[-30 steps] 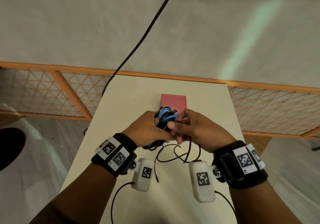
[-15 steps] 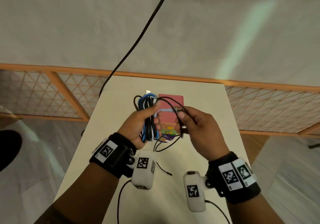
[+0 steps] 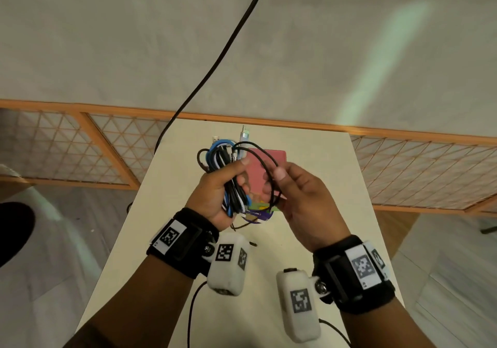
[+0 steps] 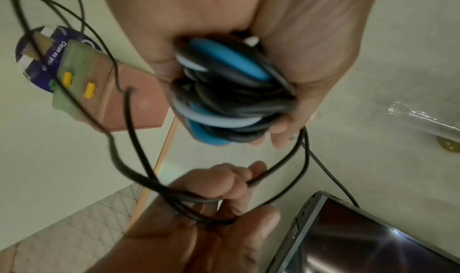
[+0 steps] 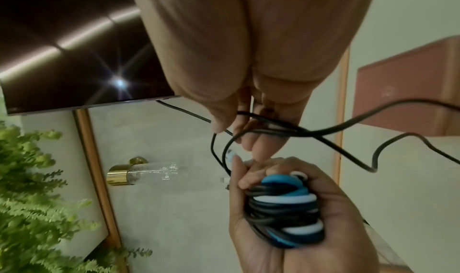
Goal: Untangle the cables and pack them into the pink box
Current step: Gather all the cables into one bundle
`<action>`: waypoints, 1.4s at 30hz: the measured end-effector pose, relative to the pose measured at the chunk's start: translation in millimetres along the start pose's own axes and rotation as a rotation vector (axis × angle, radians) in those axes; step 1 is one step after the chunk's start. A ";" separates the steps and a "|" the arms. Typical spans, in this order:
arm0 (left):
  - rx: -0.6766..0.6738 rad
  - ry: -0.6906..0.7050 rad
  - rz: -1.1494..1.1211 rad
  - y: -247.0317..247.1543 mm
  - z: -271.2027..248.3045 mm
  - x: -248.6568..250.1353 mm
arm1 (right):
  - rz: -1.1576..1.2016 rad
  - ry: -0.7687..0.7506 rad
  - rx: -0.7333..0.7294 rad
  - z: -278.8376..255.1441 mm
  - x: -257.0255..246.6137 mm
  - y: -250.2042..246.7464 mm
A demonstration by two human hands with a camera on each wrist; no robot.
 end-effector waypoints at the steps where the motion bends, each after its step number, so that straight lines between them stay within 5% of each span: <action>1: -0.004 0.005 -0.020 -1.5 0.0 0.9 | 0.049 0.020 -0.021 -1.5 2.9 2.3; 6: -0.124 -0.010 0.059 -2.7 -4.8 -5.9 | 0.237 0.086 -0.051 -0.7 1.4 5.2; 12: -0.299 0.125 0.329 5.8 -2.3 -6.0 | -0.177 -0.055 0.293 11.7 -1.2 -11.4; 20: -0.308 0.021 0.427 0.0 -1.6 -16.8 | -0.974 -0.059 0.235 14.8 -32.1 -6.5; 27: -0.214 -0.035 0.438 6.5 -3.0 -21.7 | -1.121 -0.021 0.335 11.6 -48.4 -11.9; 31: -0.159 -0.105 0.270 7.5 -4.2 -18.5 | -0.995 -0.076 0.418 19.8 -41.4 -17.1; 33: -0.137 -0.100 0.220 11.1 -3.3 -12.4 | -0.813 -0.047 0.336 24.1 -28.1 -18.5; 38: 0.007 0.031 0.192 13.2 16.4 16.0 | -0.351 0.287 -0.296 5.5 33.1 9.8; 42: 0.137 0.115 0.164 0.5 28.4 33.2 | -0.379 0.195 -0.321 -3.9 44.9 4.8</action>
Point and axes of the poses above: each hand's wrist, its own z-axis towards the middle knuckle, its own y-axis out of the palm, x = y × z, the point moved 4 cm from there along z, towards the middle knuckle, and after that the axes turned 14 degrees about y, right-handed, at the moved point
